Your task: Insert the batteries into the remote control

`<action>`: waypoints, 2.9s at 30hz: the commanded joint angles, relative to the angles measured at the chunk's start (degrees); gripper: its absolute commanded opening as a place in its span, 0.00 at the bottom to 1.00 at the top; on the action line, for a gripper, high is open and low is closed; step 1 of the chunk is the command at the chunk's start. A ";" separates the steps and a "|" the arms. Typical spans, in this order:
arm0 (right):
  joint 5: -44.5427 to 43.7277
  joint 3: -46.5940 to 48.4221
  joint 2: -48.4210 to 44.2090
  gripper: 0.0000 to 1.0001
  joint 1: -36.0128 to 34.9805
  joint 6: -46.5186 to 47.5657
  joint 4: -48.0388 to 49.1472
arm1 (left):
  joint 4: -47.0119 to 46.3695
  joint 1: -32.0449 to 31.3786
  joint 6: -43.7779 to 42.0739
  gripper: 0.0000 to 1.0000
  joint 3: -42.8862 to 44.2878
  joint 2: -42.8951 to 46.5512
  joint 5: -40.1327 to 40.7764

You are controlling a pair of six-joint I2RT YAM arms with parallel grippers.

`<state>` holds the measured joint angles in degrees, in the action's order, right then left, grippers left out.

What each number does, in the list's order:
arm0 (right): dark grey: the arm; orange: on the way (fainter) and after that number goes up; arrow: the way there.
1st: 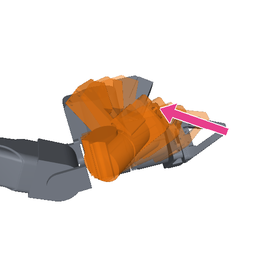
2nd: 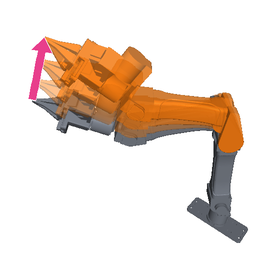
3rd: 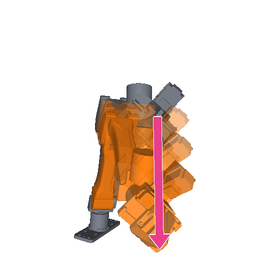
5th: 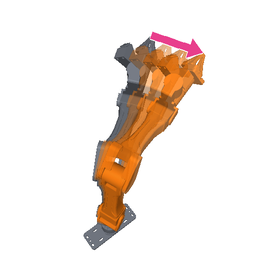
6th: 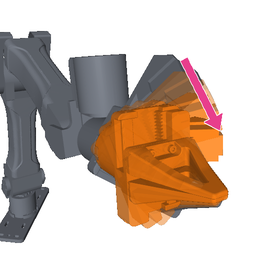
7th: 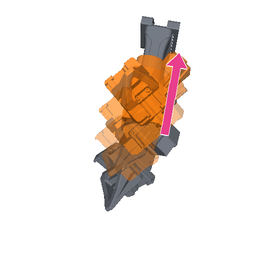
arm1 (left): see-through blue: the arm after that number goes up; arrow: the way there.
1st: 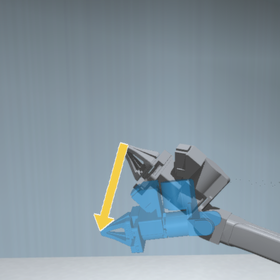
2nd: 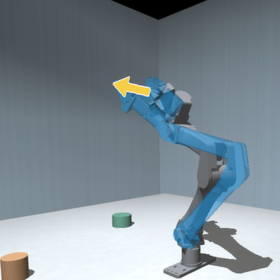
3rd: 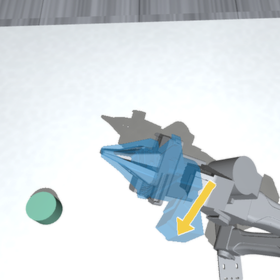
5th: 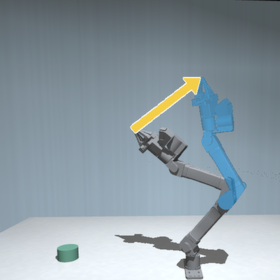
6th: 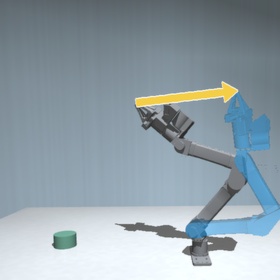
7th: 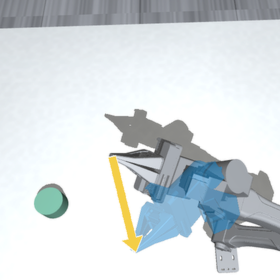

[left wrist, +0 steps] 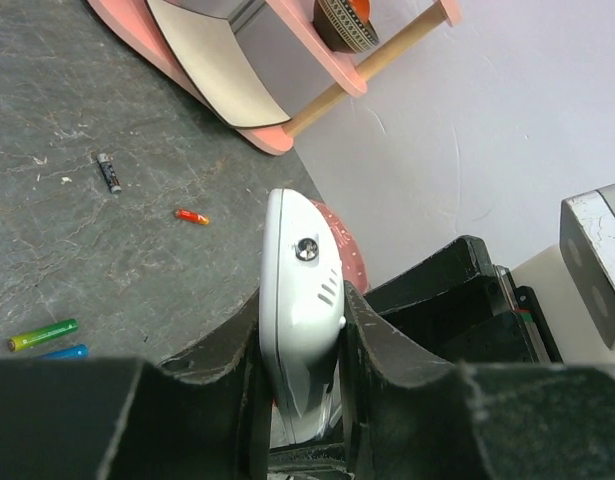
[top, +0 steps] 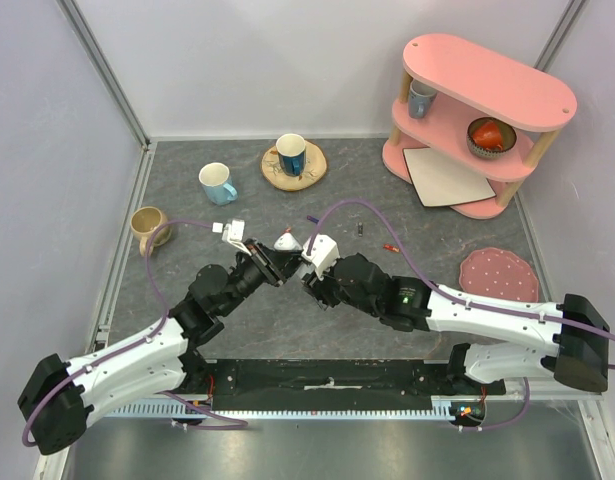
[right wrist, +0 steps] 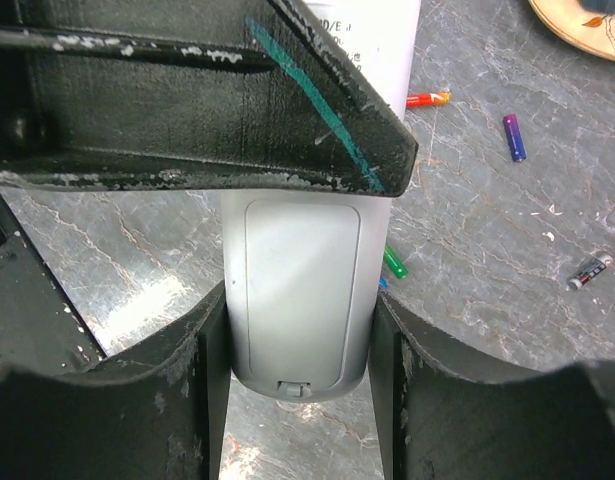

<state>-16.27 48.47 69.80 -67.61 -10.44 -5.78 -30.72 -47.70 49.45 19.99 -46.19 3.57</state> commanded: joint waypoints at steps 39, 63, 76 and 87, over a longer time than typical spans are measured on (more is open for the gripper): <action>-1.23 -22.61 -14.97 0.75 7.05 -43.34 21.93 | -43.01 -0.11 -6.02 0.02 -18.93 -17.95 20.86; 15.65 -23.42 12.89 0.46 16.81 -53.37 52.18 | -59.80 -0.46 -10.52 0.02 -19.64 -37.73 23.50; 19.53 -23.16 21.87 0.43 17.17 -57.06 59.39 | -64.64 -0.46 -9.11 0.02 -19.90 -42.05 23.58; 19.61 -22.80 28.28 0.43 17.25 -60.05 64.93 | -64.64 -0.46 -8.67 0.02 -21.31 -40.73 23.50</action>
<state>3.27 23.73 96.25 -50.70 -69.04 53.67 -78.56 -47.77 41.19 2.94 -87.09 24.95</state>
